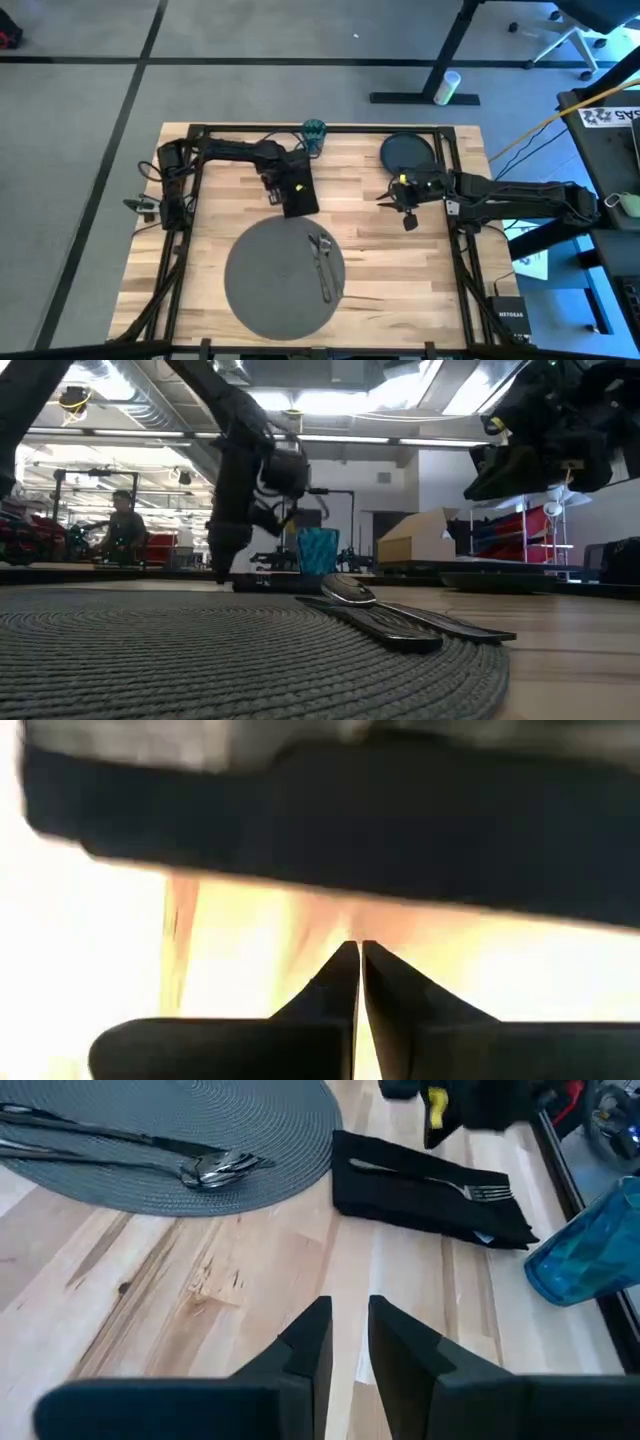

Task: Set table place
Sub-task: Adjust the black table napkin, then adjust the black table mat

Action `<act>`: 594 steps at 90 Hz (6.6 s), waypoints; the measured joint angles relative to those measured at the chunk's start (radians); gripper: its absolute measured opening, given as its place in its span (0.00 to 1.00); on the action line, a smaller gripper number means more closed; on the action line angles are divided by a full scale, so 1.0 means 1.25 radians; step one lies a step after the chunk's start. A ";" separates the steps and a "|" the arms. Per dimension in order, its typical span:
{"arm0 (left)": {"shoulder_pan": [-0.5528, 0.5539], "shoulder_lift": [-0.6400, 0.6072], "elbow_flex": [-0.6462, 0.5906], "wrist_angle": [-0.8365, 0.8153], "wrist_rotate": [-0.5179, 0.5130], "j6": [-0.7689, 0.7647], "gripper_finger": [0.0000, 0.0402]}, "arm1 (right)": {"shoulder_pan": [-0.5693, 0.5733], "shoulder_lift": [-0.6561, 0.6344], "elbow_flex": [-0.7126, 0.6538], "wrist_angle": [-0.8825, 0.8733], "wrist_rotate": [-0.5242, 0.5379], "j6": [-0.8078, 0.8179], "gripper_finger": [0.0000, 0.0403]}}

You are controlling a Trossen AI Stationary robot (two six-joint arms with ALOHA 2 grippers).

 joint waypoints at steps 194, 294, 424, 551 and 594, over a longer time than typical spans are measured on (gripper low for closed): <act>0.044 -0.270 -0.374 0.133 0.023 -0.217 0.00 | 0.000 0.000 0.000 -0.019 0.000 0.006 0.13; -0.193 -0.520 -0.342 0.218 0.053 -0.402 0.00 | 0.000 0.000 0.000 0.021 0.000 0.006 0.13; -0.301 -0.089 -0.205 0.404 0.201 -0.278 0.00 | 0.000 0.000 0.000 0.027 -0.006 0.027 0.13; -0.764 -0.100 -0.085 0.092 0.029 -0.624 0.00 | 0.430 0.639 0.266 0.151 0.182 0.256 0.00; -0.788 -0.101 -0.227 0.350 0.015 -0.735 0.00 | 0.429 0.738 0.305 0.155 0.176 0.274 0.00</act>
